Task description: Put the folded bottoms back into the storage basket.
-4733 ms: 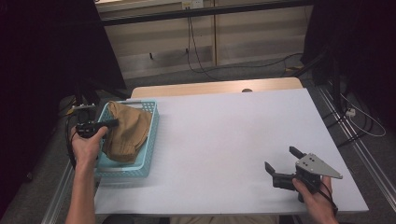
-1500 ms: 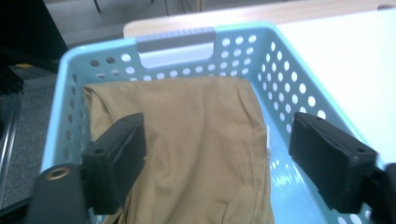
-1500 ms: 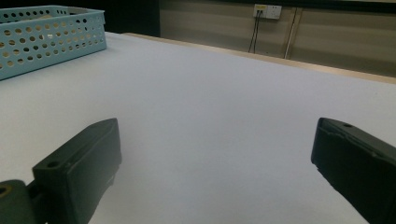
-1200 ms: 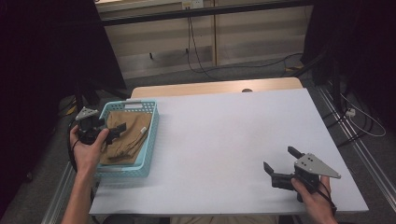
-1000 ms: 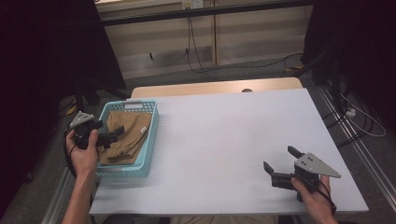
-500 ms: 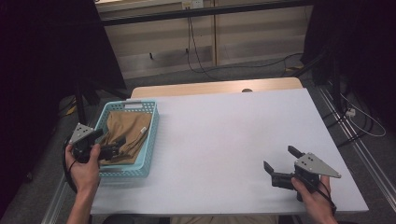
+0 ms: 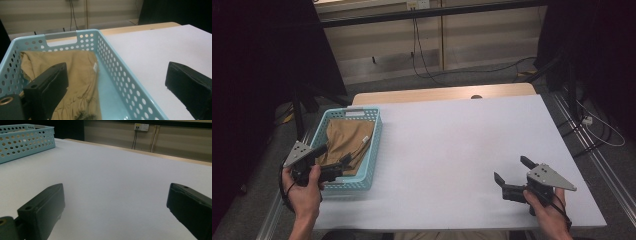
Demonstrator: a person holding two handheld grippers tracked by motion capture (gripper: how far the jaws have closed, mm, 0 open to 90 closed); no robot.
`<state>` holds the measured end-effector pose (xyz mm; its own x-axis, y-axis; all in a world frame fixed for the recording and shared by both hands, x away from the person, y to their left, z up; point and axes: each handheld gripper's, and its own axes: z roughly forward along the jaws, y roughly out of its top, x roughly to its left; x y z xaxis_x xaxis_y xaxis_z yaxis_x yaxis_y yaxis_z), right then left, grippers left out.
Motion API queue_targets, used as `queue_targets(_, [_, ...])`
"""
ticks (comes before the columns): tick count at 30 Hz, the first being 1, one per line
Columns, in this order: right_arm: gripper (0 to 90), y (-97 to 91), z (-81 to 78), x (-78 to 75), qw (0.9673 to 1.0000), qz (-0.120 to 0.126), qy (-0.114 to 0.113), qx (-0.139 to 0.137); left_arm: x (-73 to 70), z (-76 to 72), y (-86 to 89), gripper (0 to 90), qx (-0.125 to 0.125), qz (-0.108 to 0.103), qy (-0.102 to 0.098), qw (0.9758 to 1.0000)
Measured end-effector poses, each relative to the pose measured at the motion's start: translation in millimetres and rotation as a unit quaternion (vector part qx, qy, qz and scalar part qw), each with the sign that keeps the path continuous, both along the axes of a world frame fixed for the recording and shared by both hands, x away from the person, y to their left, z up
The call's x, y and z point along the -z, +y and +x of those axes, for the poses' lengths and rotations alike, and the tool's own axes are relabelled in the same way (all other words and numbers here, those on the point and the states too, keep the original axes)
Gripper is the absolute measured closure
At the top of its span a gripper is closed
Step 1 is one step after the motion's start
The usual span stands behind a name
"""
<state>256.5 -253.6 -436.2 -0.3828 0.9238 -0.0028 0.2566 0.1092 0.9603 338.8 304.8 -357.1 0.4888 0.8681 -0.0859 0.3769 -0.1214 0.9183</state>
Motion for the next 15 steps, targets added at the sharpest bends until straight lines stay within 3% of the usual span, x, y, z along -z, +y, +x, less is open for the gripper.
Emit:
queue_targets(10, [1.5, 0.7, -1.0, -0.4, 1.0, -0.001, -0.002, 0.0, 4.2, -20.0, -6.5, 4.7, 0.016, 0.038, -0.012, 0.9991])
queue_targets(12, [1.5, 0.6, -0.6, -0.2, 1.0, -0.001, 0.0, -0.001, 5.1, -23.2, -5.6, 4.3, 0.004, 0.059, -0.022, 0.998])
queue_targets(15, [1.5, 1.2, -0.8, -0.2, 1.0, -0.002, -0.001, -0.002, 7.4, -26.8, -0.2, 4.2, -0.005, 0.05, -0.026, 0.9984])
